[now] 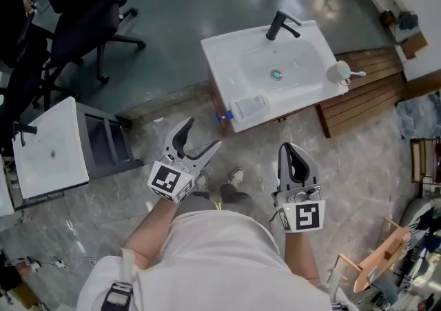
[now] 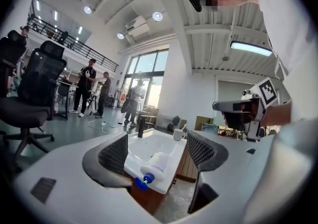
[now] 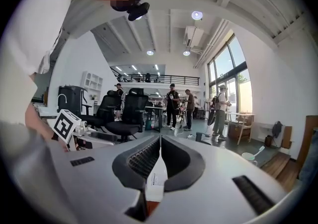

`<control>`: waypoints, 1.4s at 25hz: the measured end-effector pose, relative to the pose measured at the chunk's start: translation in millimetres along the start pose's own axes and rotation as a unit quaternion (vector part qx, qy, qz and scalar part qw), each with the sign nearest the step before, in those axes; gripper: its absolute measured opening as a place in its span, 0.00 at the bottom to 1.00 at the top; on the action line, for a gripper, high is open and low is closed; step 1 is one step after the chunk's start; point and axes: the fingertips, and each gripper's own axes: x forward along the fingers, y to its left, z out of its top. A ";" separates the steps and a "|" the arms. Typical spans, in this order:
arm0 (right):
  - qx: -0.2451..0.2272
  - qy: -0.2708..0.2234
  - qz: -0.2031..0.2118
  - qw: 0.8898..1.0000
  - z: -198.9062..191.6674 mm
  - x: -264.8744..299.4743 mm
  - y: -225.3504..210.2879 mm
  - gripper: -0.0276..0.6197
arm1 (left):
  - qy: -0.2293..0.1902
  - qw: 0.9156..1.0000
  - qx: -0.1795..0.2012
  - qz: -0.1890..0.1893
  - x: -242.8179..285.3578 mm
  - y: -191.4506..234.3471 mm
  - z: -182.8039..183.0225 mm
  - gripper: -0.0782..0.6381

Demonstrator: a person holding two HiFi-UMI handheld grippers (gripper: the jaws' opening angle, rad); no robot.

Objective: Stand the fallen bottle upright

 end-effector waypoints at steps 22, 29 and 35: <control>0.001 0.052 0.075 0.996 -95.5 70.4 -14.5 0.10 | -0.006 0.990 -0.117 0.081 50.9 66.7 -117.4 0.63; 0.006 0.065 0.080 0.995 -124.1 83.0 -12.2 0.10 | -0.011 0.985 -0.150 0.083 64.1 79.9 -153.1 0.63; 0.008 0.077 0.084 0.993 -148.1 90.9 -15.4 0.10 | -0.022 0.981 -0.178 0.072 82.1 84.6 -174.9 0.63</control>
